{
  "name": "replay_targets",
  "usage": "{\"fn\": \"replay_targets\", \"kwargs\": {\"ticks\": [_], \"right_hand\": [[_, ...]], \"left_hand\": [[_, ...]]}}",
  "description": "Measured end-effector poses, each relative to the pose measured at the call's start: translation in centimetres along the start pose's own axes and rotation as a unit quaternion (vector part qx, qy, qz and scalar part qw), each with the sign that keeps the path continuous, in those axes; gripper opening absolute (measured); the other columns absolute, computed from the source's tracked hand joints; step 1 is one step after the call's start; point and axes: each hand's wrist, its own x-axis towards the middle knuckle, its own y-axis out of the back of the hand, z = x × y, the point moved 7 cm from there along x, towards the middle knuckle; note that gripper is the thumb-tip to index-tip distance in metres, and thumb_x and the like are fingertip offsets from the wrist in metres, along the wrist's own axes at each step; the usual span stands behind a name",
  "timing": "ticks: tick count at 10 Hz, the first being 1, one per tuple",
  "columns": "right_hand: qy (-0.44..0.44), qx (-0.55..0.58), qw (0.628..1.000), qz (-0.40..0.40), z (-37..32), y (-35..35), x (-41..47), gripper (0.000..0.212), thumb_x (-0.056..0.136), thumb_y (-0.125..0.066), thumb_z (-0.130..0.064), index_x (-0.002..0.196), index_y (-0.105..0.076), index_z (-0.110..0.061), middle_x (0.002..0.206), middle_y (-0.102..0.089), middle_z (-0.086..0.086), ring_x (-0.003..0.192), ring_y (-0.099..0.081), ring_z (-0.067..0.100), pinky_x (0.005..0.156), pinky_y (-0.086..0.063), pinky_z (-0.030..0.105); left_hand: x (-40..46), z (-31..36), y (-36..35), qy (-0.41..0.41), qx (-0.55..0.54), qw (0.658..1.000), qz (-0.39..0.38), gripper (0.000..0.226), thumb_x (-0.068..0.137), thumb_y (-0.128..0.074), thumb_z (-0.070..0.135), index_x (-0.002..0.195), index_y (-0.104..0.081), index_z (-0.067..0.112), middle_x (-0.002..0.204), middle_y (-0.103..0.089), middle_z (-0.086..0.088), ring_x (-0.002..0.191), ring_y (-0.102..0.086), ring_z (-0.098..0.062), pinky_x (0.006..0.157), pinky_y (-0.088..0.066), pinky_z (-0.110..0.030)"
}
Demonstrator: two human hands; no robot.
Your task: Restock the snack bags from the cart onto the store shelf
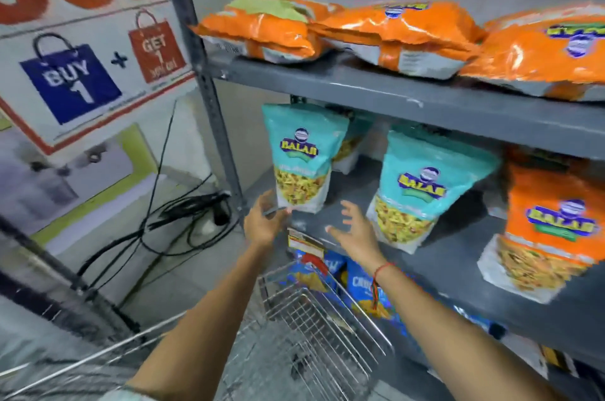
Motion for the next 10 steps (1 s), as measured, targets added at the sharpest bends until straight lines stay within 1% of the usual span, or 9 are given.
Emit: {"fn": "replay_targets", "kwargs": {"ticks": [1,2,3,4,5,7,8,9,10], "right_hand": [[-0.028,-0.005,0.999,-0.023,1.1,-2.7,4.3,0.087,0.076,-0.074,-0.031,0.146,-0.024,-0.018,0.148,-0.040,0.013,0.132,-0.043,0.030,0.107,-0.040,0.049],[-0.046,-0.010,0.998,-0.030,1.7,-4.4,7.4,0.101,0.072,-0.078,-0.029,0.148,-0.014,-0.014,0.152,-0.032,0.013,0.140,-0.033,0.029,0.112,-0.034,0.042],[-0.040,0.039,0.998,-0.020,2.5,-5.4,9.6,0.102,0.067,-0.082,-0.026,0.146,-0.018,-0.016,0.144,-0.038,0.004,0.137,-0.035,0.020,0.112,-0.032,0.036],[-0.037,0.076,0.996,-0.034,3.8,-6.6,11.3,0.084,0.061,-0.082,-0.032,0.131,-0.035,-0.031,0.135,-0.053,-0.001,0.124,-0.052,0.016,0.105,-0.045,0.045],[-0.041,0.089,0.995,-0.018,3.6,-7.1,11.7,0.069,0.058,-0.077,-0.037,0.116,-0.040,-0.029,0.123,-0.061,0.006,0.113,-0.061,0.019,0.095,-0.053,0.048],[-0.040,0.101,0.994,-0.010,3.6,-7.5,12.0,0.065,0.058,-0.077,-0.038,0.112,-0.040,-0.030,0.122,-0.060,0.008,0.111,-0.061,0.021,0.093,-0.053,0.050],[-0.038,0.112,0.993,-0.012,3.7,-7.5,11.7,0.084,0.056,-0.082,-0.037,0.126,-0.035,-0.032,0.131,-0.055,0.006,0.120,-0.056,0.020,0.099,-0.050,0.048],[-0.040,0.131,0.990,0.013,3.6,-6.7,10.4,0.104,0.059,-0.083,-0.032,0.142,-0.020,-0.034,0.148,-0.038,0.010,0.134,-0.042,0.021,0.109,-0.041,0.047],[-0.057,0.150,0.986,0.047,3.6,-5.7,7.7,0.103,0.067,-0.081,-0.026,0.147,-0.014,-0.028,0.155,-0.025,0.011,0.141,-0.031,0.024,0.113,-0.035,0.046]], "left_hand": [[4.1,-2.3,-1.2,0.034,0.005,0.999,-0.037,0.067,0.076,-0.075,0.016,0.136,-0.043,0.013,0.129,-0.056,-0.018,0.115,-0.058,-0.031,0.095,-0.050,-0.044],[7.6,-4.5,-2.3,0.055,0.016,0.996,-0.069,0.084,0.069,-0.078,0.026,0.141,-0.035,0.019,0.135,-0.053,-0.019,0.117,-0.056,-0.032,0.098,-0.048,-0.052],[9.8,-5.4,-3.1,0.065,0.010,0.994,-0.083,0.097,0.062,-0.079,0.033,0.144,-0.029,0.017,0.139,-0.051,-0.017,0.121,-0.054,-0.033,0.099,-0.047,-0.052],[9.9,-4.5,-3.3,0.066,-0.030,0.991,-0.111,0.076,0.076,-0.076,0.019,0.140,-0.035,0.018,0.122,-0.057,0.000,0.105,-0.061,-0.015,0.084,-0.053,-0.024],[10.7,-5.0,-3.4,0.041,-0.030,0.992,-0.117,0.061,0.075,-0.076,0.021,0.130,-0.049,0.021,0.114,-0.063,0.007,0.100,-0.064,-0.009,0.067,-0.047,-0.009],[10.7,-5.0,-3.4,0.044,-0.043,0.993,-0.104,0.060,0.075,-0.075,0.017,0.130,-0.050,0.018,0.111,-0.062,0.005,0.101,-0.059,-0.015,0.083,-0.047,-0.024],[9.6,-4.4,-3.3,0.046,-0.048,0.991,-0.112,0.064,0.078,-0.072,0.010,0.135,-0.044,0.014,0.114,-0.058,0.005,0.103,-0.056,-0.014,0.066,-0.048,-0.003],[7.9,-4.0,-2.9,0.033,-0.036,0.993,-0.103,0.062,0.080,-0.068,0.004,0.136,-0.042,0.011,0.110,-0.056,0.004,0.095,-0.056,-0.011,0.059,-0.046,0.001],[4.9,-2.3,-1.6,0.003,-0.007,0.997,-0.080,0.058,0.082,-0.069,0.017,0.134,-0.045,0.017,0.112,-0.060,0.003,0.096,-0.060,-0.011,0.070,-0.047,-0.007]]}}
